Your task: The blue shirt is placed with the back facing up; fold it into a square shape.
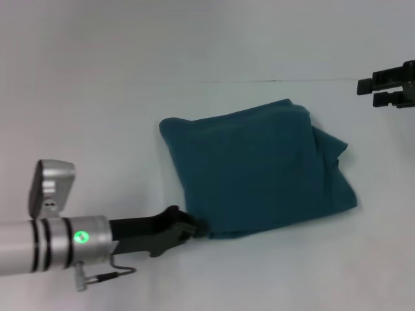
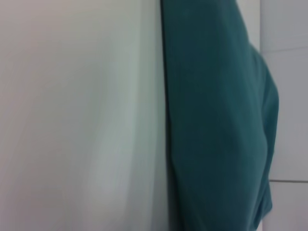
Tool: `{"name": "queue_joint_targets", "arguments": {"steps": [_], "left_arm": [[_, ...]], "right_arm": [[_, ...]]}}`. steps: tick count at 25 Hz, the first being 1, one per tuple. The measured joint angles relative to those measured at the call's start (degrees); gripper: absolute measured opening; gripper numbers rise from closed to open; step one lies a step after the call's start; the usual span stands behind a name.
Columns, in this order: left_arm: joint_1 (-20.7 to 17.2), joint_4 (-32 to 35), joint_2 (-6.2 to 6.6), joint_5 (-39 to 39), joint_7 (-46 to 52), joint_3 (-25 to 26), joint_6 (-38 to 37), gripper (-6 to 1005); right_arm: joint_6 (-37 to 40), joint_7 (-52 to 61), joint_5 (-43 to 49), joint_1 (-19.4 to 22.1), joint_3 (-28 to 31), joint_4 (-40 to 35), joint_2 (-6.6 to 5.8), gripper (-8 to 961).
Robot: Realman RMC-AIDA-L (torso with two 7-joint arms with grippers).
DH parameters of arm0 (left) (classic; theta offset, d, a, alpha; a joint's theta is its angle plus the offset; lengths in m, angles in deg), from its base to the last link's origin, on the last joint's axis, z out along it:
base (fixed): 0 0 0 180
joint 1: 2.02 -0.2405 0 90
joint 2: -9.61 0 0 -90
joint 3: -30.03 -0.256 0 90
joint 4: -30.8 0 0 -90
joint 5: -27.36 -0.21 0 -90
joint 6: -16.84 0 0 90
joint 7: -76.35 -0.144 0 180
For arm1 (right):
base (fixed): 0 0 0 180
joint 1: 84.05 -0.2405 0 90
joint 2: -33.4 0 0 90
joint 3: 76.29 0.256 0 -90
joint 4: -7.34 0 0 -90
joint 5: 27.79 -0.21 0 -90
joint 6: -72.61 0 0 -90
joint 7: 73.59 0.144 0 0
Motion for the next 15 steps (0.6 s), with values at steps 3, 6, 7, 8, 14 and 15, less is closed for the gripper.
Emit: {"name": "queue_joint_targets", "arguments": {"steps": [3,6,7,8,14,15], "left_arm": [[-1.5,3.1,1.17,-1.6,0.7,0.3,-2.5,28],[-2.1,5.1,2.86,-5.0,1.5,2.7,-5.7,28],[-2.1,5.1,2.86,-5.0,1.5,2.7,-5.7,29],[-2.0,5.4,3.17,-6.4,1.5,4.0,-6.4,29],[-1.4,6.5,3.91,-11.9,1.4,6.8,-8.6,29],[-1.2,6.9,4.05,-13.4,1.5,6.8,-9.2,29]], "right_arm": [[0.0,0.0,0.0,0.2,0.0,0.3,0.0,624],[0.0,0.0,0.0,0.4,0.0,0.4,0.0,626],[0.0,0.0,0.0,0.4,0.0,0.5,0.0,627],[0.0,0.0,0.0,0.3,0.0,0.6,0.02,628],[0.0,0.0,0.0,-0.1,-0.3,1.0,0.17,632],[0.0,0.0,0.0,-0.1,-0.4,1.0,0.18,632]]}}
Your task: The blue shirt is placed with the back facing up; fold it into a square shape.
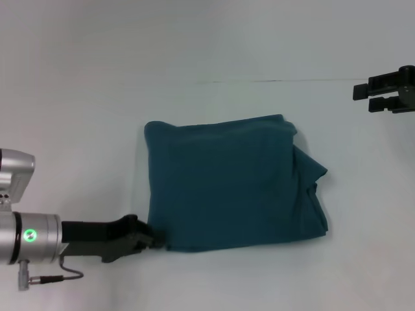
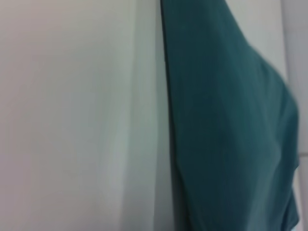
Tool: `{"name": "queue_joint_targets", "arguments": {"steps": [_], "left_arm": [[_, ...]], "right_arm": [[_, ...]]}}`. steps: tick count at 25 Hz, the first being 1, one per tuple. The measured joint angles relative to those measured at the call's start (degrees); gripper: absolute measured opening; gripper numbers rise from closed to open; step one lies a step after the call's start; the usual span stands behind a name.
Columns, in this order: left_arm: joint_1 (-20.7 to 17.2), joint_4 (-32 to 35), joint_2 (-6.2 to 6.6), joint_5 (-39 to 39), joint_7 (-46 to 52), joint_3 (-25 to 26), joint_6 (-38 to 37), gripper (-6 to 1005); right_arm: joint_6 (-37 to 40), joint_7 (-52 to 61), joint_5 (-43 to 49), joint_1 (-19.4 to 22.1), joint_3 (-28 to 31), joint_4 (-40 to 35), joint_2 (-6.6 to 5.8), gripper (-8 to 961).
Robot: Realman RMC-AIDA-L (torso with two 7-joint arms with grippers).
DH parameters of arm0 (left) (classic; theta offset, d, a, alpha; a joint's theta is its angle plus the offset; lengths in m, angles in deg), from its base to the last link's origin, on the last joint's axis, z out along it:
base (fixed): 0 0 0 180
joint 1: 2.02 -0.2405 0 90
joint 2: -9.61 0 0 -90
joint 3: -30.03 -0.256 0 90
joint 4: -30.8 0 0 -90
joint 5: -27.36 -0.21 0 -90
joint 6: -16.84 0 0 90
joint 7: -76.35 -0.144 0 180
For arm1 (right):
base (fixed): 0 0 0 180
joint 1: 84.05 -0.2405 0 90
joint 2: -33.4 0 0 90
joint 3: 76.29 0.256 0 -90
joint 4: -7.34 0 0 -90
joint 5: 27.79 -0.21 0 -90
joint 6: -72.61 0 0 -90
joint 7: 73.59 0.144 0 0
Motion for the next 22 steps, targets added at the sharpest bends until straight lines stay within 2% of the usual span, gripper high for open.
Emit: {"name": "queue_joint_targets", "arguments": {"steps": [3,7,10,13,16,17,19,21,22], "left_arm": [[0.3,2.1,0.37,-3.7,0.6,0.5,-1.1,55],[-0.8,6.3,1.22,-4.3,0.8,1.6,-3.8,91],[-2.2,9.9,1.95,-4.5,0.9,4.3,-6.0,117],[-4.1,13.8,1.99,-3.2,-3.5,8.2,-8.3,228],[-5.0,15.9,1.81,0.6,-18.0,12.2,-15.9,339],[-5.0,16.1,1.85,1.5,-22.7,12.9,-18.3,419],[-4.8,16.2,2.05,2.3,-28.5,13.3,-21.2,579],[-4.2,16.3,2.42,2.4,-30.3,13.3,-22.0,662],[-3.8,16.3,2.67,2.2,-30.7,13.1,-22.1,703]], "right_arm": [[0.0,0.0,0.0,-0.1,-0.1,0.0,0.0,634],[0.0,0.0,0.0,-0.1,-0.2,0.0,-0.01,637],[0.0,-0.4,0.1,-0.1,-0.2,0.0,-0.09,639],[1.0,-4.9,0.2,0.1,-0.2,0.5,-0.15,641],[3.2,-12.5,0.1,0.5,-0.1,2.4,-0.2,643],[4.0,-14.6,0.1,0.9,-0.1,3.0,-0.1,643],[5.2,-18.7,0.2,2.3,-0.2,3.1,0.78,645],[6.5,-22.4,0.1,3.9,-0.2,1.7,1.94,646],[7.3,-24.5,0.0,4.7,-0.2,1.0,2.53,689]]}}
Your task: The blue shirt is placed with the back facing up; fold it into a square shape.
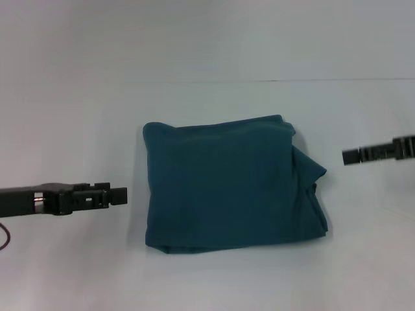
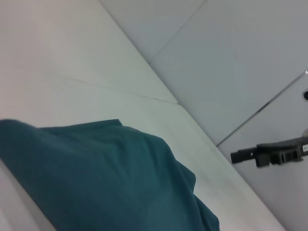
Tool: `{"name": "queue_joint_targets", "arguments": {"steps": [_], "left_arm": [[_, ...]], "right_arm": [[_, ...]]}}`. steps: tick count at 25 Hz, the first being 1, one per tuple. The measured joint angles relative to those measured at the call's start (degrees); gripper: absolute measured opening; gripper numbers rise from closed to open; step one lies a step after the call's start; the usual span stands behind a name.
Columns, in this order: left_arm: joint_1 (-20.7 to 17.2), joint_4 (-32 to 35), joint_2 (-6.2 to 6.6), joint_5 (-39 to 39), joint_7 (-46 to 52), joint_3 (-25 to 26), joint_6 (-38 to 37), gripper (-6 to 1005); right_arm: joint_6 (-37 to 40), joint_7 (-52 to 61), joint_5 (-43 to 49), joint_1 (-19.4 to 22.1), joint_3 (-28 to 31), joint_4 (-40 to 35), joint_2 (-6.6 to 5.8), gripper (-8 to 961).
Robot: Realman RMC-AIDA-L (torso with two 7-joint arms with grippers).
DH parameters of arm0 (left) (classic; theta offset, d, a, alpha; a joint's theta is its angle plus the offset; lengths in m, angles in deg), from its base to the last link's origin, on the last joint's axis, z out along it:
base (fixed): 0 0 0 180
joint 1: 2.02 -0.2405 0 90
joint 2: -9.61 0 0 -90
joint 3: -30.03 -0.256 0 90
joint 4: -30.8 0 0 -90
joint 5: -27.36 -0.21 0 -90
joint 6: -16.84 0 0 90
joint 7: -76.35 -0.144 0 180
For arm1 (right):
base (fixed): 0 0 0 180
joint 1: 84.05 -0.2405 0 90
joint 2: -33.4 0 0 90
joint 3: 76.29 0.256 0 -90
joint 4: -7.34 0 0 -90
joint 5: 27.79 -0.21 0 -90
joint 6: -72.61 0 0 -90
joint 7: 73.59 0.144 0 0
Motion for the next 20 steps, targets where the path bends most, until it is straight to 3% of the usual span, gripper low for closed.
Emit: {"name": "queue_joint_targets", "arguments": {"steps": [4,7,15,20], "left_arm": [[2.2,0.2,0.82,-0.9,-3.3,-1.4,-1.4,847],[3.7,0.7,1.29,-1.0,-4.3,-4.1,-1.6,938],[8.1,0.8,1.44,-6.0,-3.9,-14.9,-1.6,937],[9.2,0.8,0.45,-6.7,-4.3,-16.7,-0.8,937]], "right_arm": [[2.8,-9.2,-0.2,1.7,-0.1,-1.4,2.01,860],[4.4,-16.1,-0.3,1.7,-0.2,-1.8,4.29,892],[9.9,-21.9,-0.2,-0.9,-9.1,-1.3,8.23,924],[9.8,-22.0,-0.2,-1.7,-12.7,-1.5,9.32,924]]}}
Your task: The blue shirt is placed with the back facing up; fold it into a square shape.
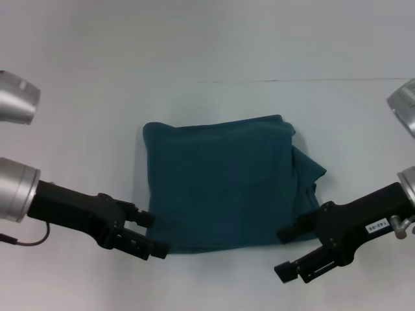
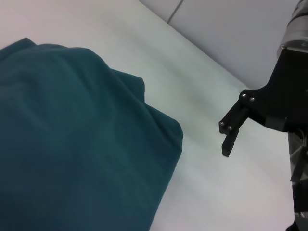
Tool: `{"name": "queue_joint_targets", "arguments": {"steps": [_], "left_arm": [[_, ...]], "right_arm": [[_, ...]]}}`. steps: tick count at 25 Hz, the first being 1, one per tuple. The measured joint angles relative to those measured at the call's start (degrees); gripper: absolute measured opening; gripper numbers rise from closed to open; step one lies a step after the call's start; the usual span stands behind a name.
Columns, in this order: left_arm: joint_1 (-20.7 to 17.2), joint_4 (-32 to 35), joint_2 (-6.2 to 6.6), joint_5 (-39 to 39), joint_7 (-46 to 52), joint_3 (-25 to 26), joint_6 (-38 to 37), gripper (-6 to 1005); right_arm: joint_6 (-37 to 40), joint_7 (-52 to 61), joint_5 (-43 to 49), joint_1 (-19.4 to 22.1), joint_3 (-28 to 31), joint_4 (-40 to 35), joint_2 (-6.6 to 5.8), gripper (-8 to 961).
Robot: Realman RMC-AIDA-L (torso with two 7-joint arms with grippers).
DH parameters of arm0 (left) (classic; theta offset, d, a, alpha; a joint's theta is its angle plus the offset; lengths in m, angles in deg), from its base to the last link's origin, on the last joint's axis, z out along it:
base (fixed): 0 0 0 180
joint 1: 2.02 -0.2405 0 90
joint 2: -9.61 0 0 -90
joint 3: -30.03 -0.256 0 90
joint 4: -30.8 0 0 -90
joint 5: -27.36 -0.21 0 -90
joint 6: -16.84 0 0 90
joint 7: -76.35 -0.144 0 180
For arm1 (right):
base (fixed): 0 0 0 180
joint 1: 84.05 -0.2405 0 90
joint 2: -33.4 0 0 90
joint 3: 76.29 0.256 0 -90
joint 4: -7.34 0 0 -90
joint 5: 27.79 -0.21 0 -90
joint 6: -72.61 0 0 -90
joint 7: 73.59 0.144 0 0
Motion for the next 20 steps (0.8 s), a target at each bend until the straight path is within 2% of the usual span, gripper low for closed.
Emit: {"name": "queue_joint_targets", "arguments": {"steps": [4,9,11,15,20], "left_arm": [[0.2,-0.4,-0.51,0.2,-0.2,-0.6,0.3,938],[0.5,-0.7,-2.13,0.4,-0.7,-0.7,-0.1,938],[0.9,-0.9,-3.25,0.5,-0.7,-0.4,0.4,938],[1.1,-0.8,-4.53,1.4,-0.8,-0.3,1.7,938],[1.3,-1.0,-4.72,1.6,-0.8,-0.6,2.5,938]], "right_arm": [[-0.7,0.2,-0.1,-0.3,-0.5,0.0,0.32,924],[-2.6,-0.4,-0.2,0.0,-0.1,-0.1,-0.15,924],[-3.9,-0.7,-0.5,0.2,0.0,-0.1,-0.3,924],[-6.2,-1.6,-1.2,0.3,0.2,-0.2,0.03,924],[-7.8,-2.4,-1.2,0.3,-0.1,-0.2,0.72,924]]}}
